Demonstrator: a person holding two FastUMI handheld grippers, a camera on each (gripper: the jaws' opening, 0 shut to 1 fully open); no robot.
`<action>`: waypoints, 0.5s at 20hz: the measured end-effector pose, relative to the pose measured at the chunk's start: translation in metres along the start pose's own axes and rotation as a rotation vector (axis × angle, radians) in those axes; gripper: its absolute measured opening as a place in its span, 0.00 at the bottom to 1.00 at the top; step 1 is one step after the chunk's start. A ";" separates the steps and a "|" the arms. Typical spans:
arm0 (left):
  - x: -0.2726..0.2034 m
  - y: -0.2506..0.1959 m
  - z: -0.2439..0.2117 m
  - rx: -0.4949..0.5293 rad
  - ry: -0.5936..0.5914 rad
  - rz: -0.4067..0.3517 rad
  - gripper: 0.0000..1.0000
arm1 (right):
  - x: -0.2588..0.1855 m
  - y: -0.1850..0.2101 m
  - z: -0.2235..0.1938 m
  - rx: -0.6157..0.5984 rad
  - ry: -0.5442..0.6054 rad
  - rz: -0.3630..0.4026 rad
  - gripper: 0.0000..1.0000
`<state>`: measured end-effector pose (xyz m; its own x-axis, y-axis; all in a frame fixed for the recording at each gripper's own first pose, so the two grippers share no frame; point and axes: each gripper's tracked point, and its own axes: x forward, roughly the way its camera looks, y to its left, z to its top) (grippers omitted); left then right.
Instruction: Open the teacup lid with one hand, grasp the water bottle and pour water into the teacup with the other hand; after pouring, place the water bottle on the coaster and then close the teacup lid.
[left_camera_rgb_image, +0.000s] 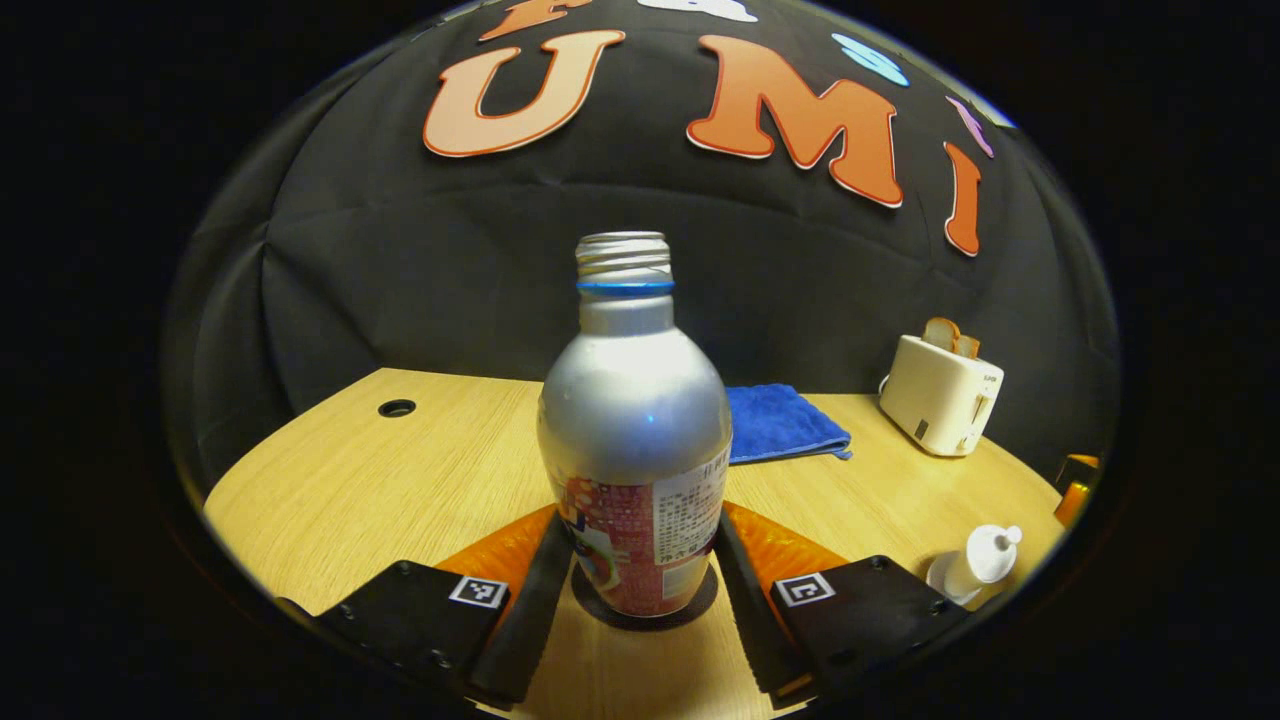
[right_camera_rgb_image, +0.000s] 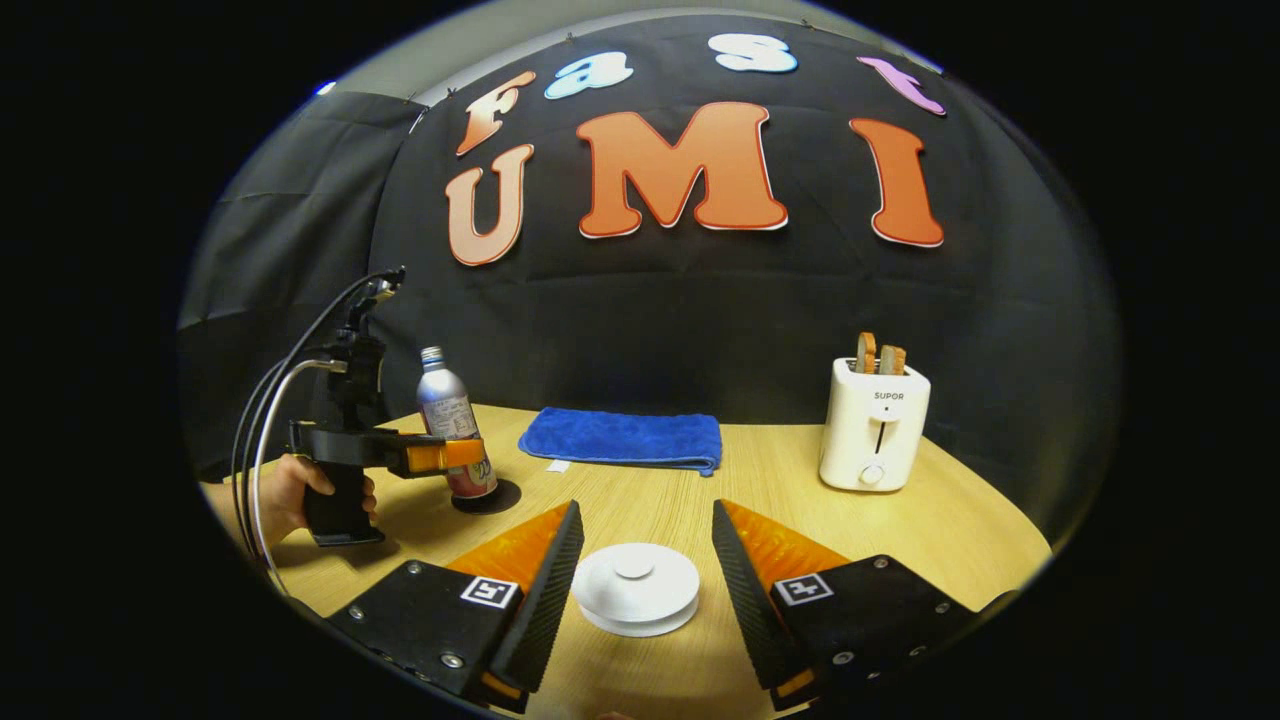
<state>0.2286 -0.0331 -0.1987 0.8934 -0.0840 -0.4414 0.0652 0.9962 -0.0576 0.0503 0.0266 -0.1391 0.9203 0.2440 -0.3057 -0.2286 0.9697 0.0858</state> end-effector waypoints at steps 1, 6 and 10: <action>0.003 -0.004 -0.003 0.002 0.013 -0.007 0.81 | -0.001 -0.003 0.000 -0.004 -0.002 -0.009 0.78; 0.007 -0.005 -0.009 0.005 0.037 0.002 0.84 | -0.005 -0.012 -0.007 -0.007 0.017 -0.026 0.78; 0.001 -0.008 -0.010 -0.018 0.038 -0.023 0.91 | -0.009 -0.012 -0.001 0.005 0.004 -0.035 0.81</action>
<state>0.2249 -0.0412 -0.2079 0.8742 -0.1077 -0.4735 0.0770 0.9935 -0.0838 0.0444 0.0124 -0.1382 0.9264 0.2100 -0.3126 -0.1948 0.9776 0.0797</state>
